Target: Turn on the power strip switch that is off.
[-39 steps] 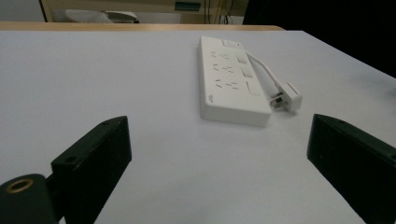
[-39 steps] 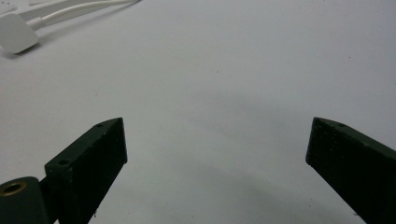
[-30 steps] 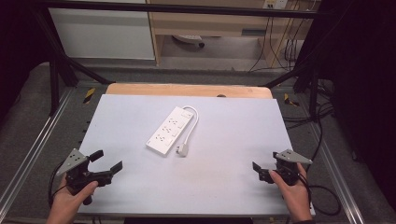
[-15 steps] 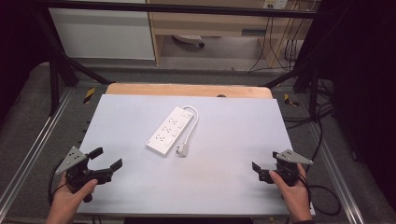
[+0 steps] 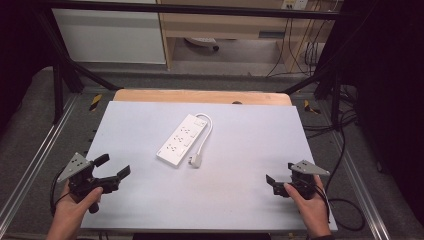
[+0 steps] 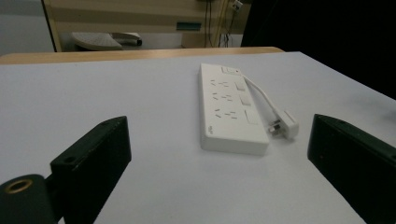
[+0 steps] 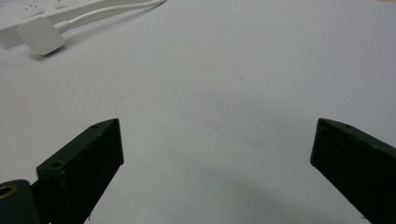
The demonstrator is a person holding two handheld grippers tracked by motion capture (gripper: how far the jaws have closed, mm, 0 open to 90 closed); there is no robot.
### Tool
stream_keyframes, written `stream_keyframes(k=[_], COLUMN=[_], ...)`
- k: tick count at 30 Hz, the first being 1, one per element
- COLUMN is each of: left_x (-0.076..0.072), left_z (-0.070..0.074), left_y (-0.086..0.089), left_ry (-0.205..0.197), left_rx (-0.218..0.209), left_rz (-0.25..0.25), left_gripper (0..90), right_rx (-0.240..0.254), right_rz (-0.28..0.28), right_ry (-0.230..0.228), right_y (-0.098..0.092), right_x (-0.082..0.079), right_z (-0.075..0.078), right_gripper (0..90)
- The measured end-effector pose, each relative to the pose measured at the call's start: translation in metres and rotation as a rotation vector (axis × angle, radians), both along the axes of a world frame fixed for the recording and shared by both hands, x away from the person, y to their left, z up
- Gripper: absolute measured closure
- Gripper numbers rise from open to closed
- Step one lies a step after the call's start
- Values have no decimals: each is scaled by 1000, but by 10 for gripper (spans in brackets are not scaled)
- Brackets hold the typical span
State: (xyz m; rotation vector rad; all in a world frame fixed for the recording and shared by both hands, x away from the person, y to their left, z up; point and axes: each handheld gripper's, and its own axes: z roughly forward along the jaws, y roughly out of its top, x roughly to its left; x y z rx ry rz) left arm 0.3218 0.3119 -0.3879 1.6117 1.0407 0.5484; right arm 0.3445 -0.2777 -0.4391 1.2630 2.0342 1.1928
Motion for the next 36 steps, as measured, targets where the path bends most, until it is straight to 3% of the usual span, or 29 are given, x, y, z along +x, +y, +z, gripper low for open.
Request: stream_keyframes(k=[16,25,36], left_x=[4,9,20], left_z=[10,20,28], left_y=[-5,-10,-22], left_ry=[-23,-41,-3], left_rx=[6,13,37], left_rz=[2,-24,-56], left_gripper=[69,66,66], right_rx=[6,11,15], right_rz=[-14,-6,-20], right_ry=[-16,-18,-14], right_y=[-3,-3,-7], right_x=[-4,-5,-5], right_z=[4,5,5], right_gripper=[35,34,34])
